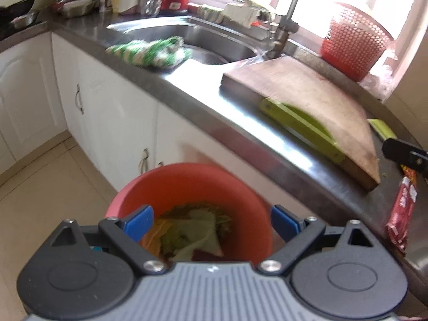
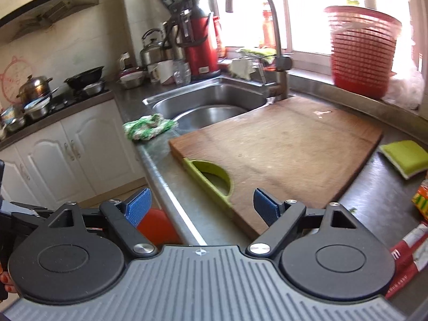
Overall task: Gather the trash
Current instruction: 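Move both open tools back to the counter by the wall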
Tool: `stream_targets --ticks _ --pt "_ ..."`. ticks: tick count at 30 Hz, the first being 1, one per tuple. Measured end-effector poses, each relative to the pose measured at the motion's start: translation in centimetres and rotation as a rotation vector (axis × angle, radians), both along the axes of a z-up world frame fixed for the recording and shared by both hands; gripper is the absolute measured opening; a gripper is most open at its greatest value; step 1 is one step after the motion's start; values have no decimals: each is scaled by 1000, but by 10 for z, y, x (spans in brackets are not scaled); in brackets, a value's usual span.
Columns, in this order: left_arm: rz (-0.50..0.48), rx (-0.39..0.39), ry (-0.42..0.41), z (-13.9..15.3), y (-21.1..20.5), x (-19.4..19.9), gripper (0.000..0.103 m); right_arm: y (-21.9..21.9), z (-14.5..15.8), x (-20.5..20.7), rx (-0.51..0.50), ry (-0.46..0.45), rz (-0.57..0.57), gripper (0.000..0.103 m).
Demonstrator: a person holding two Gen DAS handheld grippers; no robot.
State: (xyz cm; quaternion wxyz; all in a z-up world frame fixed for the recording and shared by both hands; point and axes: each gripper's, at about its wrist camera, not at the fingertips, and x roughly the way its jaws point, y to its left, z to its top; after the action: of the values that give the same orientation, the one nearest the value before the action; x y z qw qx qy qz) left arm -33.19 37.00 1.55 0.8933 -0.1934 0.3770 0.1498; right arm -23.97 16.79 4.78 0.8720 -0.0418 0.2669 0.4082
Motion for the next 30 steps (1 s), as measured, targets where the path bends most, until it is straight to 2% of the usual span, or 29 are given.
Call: stream_targets --ticks 9,16,22,30 --pt "-77 34 -58 25 -34 20 94 -46 4 11 47 -32 -147 103" --pt "-140 53 -73 37 -61 36 94 -97 1 21 69 -42 -282 103" --pt "-185 69 -92 50 -83 51 94 -141 0 33 66 -88 -412 103" --pt "-236 95 -98 62 -110 67 94 -202 -5 66 -48 -203 -656 103"
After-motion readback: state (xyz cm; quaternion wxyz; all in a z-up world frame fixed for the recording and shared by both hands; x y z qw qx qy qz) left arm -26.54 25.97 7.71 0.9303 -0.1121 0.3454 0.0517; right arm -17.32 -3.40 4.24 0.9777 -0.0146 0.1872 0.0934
